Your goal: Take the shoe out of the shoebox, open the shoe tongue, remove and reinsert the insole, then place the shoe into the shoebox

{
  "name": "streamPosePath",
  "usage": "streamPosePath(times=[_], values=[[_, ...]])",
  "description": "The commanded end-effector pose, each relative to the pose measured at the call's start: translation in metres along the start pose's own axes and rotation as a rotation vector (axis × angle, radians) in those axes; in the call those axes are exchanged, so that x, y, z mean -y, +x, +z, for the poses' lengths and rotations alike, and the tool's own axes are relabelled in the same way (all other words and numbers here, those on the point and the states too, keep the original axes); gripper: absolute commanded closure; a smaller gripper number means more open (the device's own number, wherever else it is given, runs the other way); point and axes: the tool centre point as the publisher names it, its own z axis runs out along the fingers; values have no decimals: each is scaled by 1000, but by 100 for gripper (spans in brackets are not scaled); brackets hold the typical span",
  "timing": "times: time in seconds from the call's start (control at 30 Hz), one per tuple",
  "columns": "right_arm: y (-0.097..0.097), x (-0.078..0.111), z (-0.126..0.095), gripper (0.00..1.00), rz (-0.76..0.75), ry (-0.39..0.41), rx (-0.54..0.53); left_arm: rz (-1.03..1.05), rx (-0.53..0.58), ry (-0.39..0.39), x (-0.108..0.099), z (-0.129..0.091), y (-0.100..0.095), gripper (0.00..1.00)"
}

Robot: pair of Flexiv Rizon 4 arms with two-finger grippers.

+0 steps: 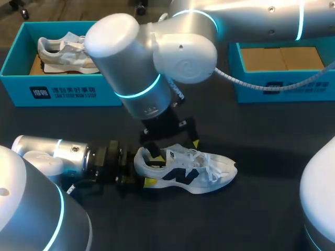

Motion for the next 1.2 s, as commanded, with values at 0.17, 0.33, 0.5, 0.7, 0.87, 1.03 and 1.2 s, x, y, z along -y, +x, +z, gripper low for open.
streamPosePath(times=[0.17, 0.33, 0.5, 0.7, 0.87, 1.03, 1.2], values=[[8, -13, 14, 0, 26, 13, 40, 0, 1, 0, -5, 4, -3, 100], [9, -12, 23, 0, 49, 0, 25, 0, 1, 0, -5, 4, -3, 100], [13, -16, 28, 0, 68, 10, 20, 0, 1, 0, -5, 4, -3, 100], [19, -22, 35, 0, 76, 33, 38, 0, 1, 0, -5, 4, -3, 100], [22, -25, 41, 0, 89, 29, 32, 0, 1, 0, -5, 4, -3, 100], [24, -24, 46, 0, 113, 41, 29, 0, 1, 0, -5, 4, -3, 100], [17, -19, 50, 0, 137, 48, 34, 0, 1, 0, -5, 4, -3, 100]])
